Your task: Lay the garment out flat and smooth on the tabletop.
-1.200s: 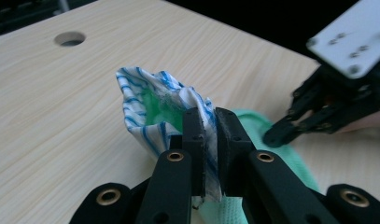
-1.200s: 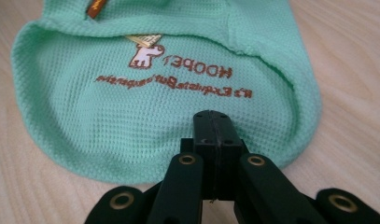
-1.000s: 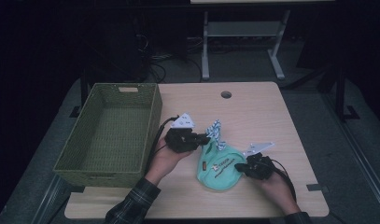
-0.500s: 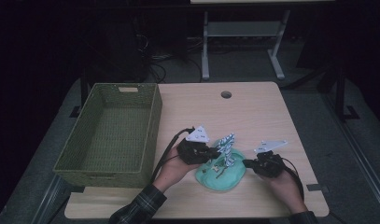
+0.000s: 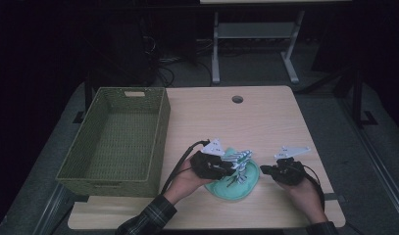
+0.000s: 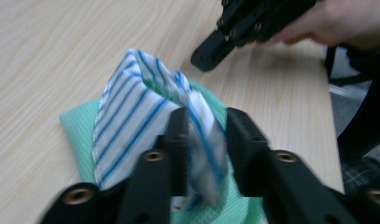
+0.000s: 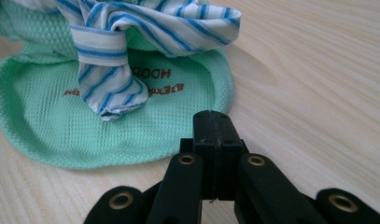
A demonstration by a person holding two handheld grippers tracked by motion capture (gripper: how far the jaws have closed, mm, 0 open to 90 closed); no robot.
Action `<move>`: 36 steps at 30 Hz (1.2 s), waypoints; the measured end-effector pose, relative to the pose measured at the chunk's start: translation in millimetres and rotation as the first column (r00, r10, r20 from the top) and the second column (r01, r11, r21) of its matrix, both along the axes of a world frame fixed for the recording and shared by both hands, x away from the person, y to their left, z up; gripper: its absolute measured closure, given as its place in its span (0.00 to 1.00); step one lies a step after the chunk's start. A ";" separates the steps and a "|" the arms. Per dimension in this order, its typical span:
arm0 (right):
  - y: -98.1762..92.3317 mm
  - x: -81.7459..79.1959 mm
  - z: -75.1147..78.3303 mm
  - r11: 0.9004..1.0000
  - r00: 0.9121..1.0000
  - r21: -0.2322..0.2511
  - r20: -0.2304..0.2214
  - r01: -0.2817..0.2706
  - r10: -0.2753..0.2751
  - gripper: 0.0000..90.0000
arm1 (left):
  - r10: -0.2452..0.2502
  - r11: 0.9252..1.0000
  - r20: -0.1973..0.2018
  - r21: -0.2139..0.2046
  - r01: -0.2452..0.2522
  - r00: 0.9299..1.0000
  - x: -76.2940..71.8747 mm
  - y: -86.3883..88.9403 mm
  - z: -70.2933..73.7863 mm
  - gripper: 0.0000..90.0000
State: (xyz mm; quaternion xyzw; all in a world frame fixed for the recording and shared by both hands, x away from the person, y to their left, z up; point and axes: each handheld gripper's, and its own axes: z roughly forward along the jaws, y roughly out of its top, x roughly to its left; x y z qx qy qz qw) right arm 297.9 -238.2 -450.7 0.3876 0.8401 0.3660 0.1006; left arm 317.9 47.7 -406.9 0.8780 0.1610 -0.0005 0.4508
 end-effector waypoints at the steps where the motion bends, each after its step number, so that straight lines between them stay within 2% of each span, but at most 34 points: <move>1: 0.0 0.0 0.0 1.000 1.000 0.000 0.000 0.000 0.000 1.00 | 0.000 1.000 0.000 0.000 0.000 1.000 0.0 0.0 0.0 0.70; 3: -0.8 0.1 0.2 1.000 1.000 0.002 -0.001 0.000 0.000 1.00 | 0.007 1.000 -0.006 -0.023 -0.007 1.000 1.8 2.2 5.8 0.64; 6: -1.2 -0.1 -0.3 1.000 1.000 0.000 -0.004 -0.006 0.006 1.00 | 0.013 0.999 -0.006 -0.041 -0.013 1.000 5.9 4.3 11.2 0.66; 9: -1.5 -0.2 -1.0 1.000 1.000 0.002 0.001 -0.010 0.010 1.00 | 0.028 0.998 -0.013 -0.050 -0.029 1.000 13.1 5.5 12.4 0.78; 11: -1.9 -0.3 -1.0 1.000 1.000 0.002 0.002 -0.010 0.010 1.00 | 0.033 0.998 -0.017 -0.049 -0.034 0.999 16.4 6.1 12.0 0.92; 12: -2.7 -0.8 -0.7 1.000 1.000 -0.001 -0.001 -0.007 0.007 1.00 | 0.037 0.998 -0.024 -0.047 -0.038 0.999 23.4 5.6 9.5 0.97; 13: -3.1 -0.9 -0.8 1.000 1.000 0.003 -0.002 -0.004 0.004 1.00 | 0.040 0.998 -0.026 -0.041 -0.041 0.999 26.0 5.3 8.3 0.99; 18: -5.1 -1.1 -1.7 1.000 1.000 -0.002 -0.002 0.002 -0.002 1.00 | 0.044 0.999 -0.041 -0.011 -0.044 0.998 38.4 -2.0 -4.2 0.99; 22: -5.4 -1.0 -2.1 1.000 1.000 -0.003 -0.003 0.004 -0.004 1.00 | 0.030 1.000 -0.054 -0.005 -0.030 0.998 40.4 -7.9 -9.3 0.99; 26: -5.9 -0.7 -2.1 1.000 1.000 0.000 -0.002 0.006 -0.006 1.00 | -0.002 1.000 -0.061 0.004 0.002 0.998 37.4 -18.4 -13.9 0.99; 33: -9.3 -1.3 -0.7 1.000 1.000 -0.002 0.006 0.012 -0.012 1.00 | -0.059 0.997 -0.069 0.052 0.062 0.996 27.4 -37.5 -27.8 1.00; 36: -11.2 -1.6 -0.1 1.000 1.000 0.008 0.007 0.027 -0.027 1.00 | -0.063 0.996 -0.075 0.060 0.067 0.995 25.3 -40.9 -30.9 1.00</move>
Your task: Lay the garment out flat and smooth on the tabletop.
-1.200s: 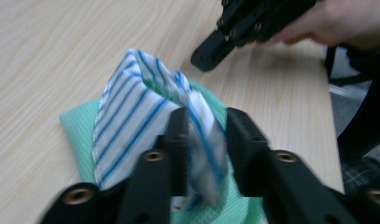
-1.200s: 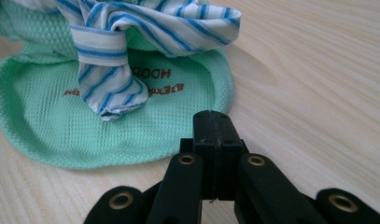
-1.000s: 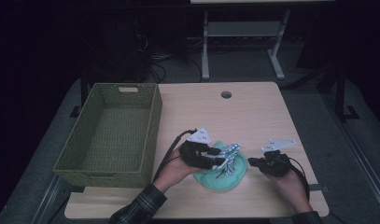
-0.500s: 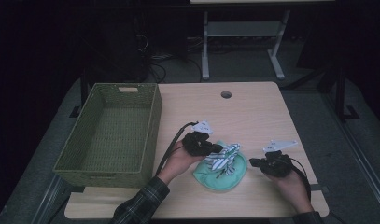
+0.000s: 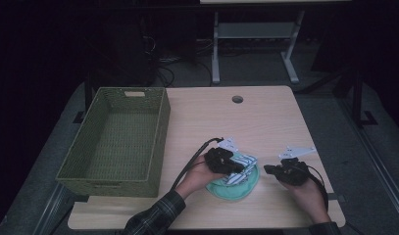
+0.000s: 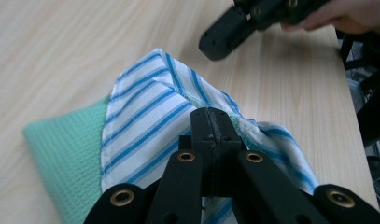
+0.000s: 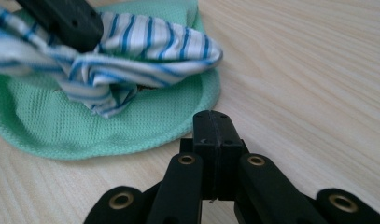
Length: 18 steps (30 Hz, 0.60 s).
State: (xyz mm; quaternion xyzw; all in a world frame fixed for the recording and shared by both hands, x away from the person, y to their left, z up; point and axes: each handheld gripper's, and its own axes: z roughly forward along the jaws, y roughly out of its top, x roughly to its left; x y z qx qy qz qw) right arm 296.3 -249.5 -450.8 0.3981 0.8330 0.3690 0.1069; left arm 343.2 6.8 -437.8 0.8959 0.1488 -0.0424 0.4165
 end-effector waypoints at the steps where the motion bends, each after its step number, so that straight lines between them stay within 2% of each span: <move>1: -1.4 0.5 0.2 1.000 1.000 -0.004 0.007 -0.003 0.003 1.00 | -0.011 1.000 -0.002 0.015 0.011 1.000 -1.1 -2.4 -3.3 1.00; 11: -6.7 1.6 1.5 1.000 1.000 0.002 0.014 0.009 -0.009 1.00 | -0.049 0.997 -0.021 0.057 0.050 0.999 -13.3 -15.7 -16.2 1.00; 16: -6.4 3.2 3.9 1.000 1.000 0.021 0.014 0.006 -0.007 1.00 | -0.043 0.998 -0.006 0.042 0.043 0.999 -12.9 -12.7 -9.7 0.99; 18: -4.7 6.4 6.1 1.000 1.000 0.022 0.018 0.004 -0.004 1.00 | -0.021 0.999 -0.002 0.029 0.021 1.000 -11.3 -6.0 -2.7 0.99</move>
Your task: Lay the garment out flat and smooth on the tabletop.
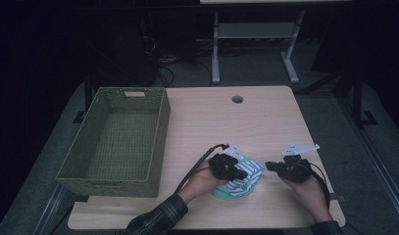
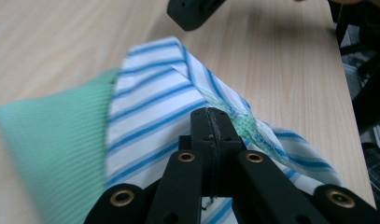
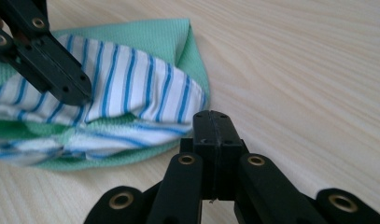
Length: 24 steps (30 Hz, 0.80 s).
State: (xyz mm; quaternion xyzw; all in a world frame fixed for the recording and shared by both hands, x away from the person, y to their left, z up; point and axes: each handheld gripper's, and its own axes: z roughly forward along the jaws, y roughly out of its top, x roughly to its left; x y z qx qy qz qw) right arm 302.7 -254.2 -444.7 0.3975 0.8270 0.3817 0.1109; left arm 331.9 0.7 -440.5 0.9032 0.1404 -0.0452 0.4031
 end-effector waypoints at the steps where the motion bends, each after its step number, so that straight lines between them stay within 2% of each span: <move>1: 1.1 1.5 1.3 1.000 1.000 0.012 -0.003 0.000 0.000 1.00 | 0.000 1.000 0.005 0.001 0.000 1.000 0.5 2.1 1.8 0.99; 8: 14.0 14.3 10.5 0.999 0.999 0.011 0.001 -0.041 0.041 1.00 | 0.055 0.998 0.013 -0.004 -0.055 0.998 -0.8 24.0 14.3 0.99; 11: 21.2 18.4 13.8 0.998 0.998 0.015 0.010 -0.059 0.059 1.00 | 0.091 0.996 0.015 -0.004 -0.091 0.996 -1.7 40.3 19.7 0.99; 17: 40.2 28.0 18.1 0.994 0.995 0.030 0.022 -0.101 0.101 1.00 | 0.125 0.992 0.016 0.005 -0.125 0.992 -5.3 59.9 20.3 0.99; 19: 45.8 29.6 19.2 0.994 0.994 0.031 0.016 -0.107 0.106 1.00 | 0.131 0.991 0.014 0.004 -0.131 0.991 -5.9 62.7 19.6 1.00; 21: 55.2 33.7 18.5 0.991 0.991 0.034 0.035 -0.132 0.130 1.00 | 0.134 0.991 0.014 0.010 -0.134 0.991 -6.8 66.1 18.6 0.99; 24: 69.6 38.9 15.7 0.988 0.988 0.023 0.024 -0.152 0.151 1.00 | 0.135 0.991 0.010 0.017 -0.135 0.991 -8.1 67.7 16.4 0.99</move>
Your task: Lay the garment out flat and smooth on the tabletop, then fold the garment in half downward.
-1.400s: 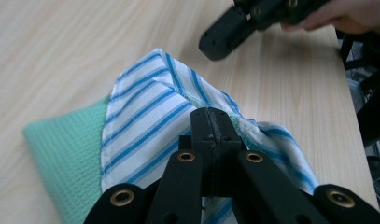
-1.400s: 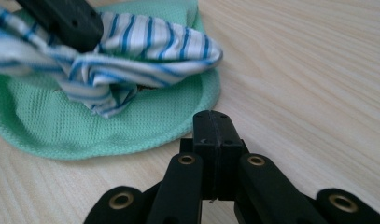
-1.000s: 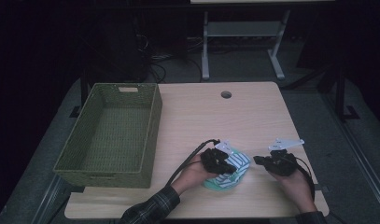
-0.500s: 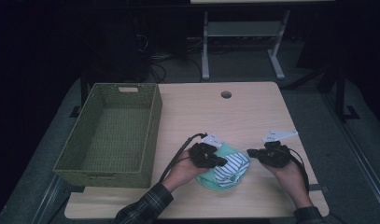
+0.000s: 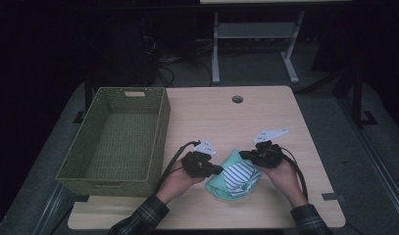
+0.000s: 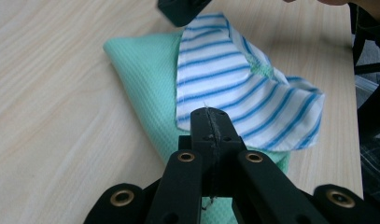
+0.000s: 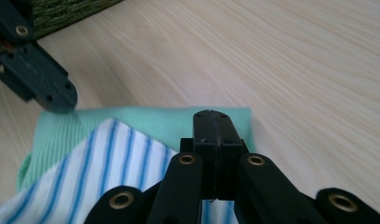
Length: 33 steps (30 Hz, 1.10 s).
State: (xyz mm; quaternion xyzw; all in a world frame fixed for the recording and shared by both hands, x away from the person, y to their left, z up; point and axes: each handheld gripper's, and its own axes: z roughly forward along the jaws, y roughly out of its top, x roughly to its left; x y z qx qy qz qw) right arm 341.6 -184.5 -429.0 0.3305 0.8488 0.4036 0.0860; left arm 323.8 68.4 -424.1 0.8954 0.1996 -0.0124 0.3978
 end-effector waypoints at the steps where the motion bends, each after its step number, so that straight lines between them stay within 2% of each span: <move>1: 3.1 1.4 -0.7 1.000 1.000 0.004 -0.001 -0.007 0.007 1.00 | -0.002 1.000 -0.001 0.003 0.002 1.000 -0.1 -0.2 -1.4 1.00; 6: 23.3 9.1 -6.3 0.999 0.999 -0.001 -0.005 -0.049 0.049 1.00 | -0.010 0.999 -0.002 0.039 0.010 1.000 0.6 -3.4 -8.7 0.99; 10: 31.6 13.6 -15.0 0.998 0.998 -0.013 -0.023 -0.060 0.059 1.00 | -0.007 0.998 -0.009 0.063 0.008 1.000 3.3 -4.1 -16.0 0.99; 17: 30.1 18.8 -28.8 0.997 0.997 -0.057 -0.059 -0.050 0.047 1.00 | -0.016 0.995 -0.028 0.100 0.019 0.999 5.7 -3.8 -24.3 1.00; 23: 31.0 18.9 -33.9 0.997 0.997 -0.066 -0.070 -0.043 0.038 1.00 | -0.025 0.989 -0.019 0.144 0.027 1.000 4.5 -6.2 -28.9 1.00; 27: 30.5 19.2 -35.1 0.998 0.996 -0.056 -0.085 -0.033 0.028 1.00 | -0.012 0.990 -0.013 0.141 0.014 1.000 3.1 -6.8 -29.0 1.00; 30: 26.7 18.5 -29.8 0.998 0.997 -0.053 -0.066 -0.031 0.027 1.00 | -0.006 0.993 0.003 0.120 0.006 1.000 0.6 -5.4 -23.0 0.99; 31: 24.1 18.2 -26.9 0.999 0.998 -0.047 -0.058 -0.027 0.024 1.00 | -0.002 0.996 0.009 0.094 0.002 1.000 -1.5 -3.0 -16.5 0.99; 33: 13.6 17.7 -18.6 1.000 0.999 -0.024 -0.032 0.005 -0.006 1.00 | 0.000 0.996 0.020 0.087 -0.002 1.000 -3.9 -0.5 -11.1 0.99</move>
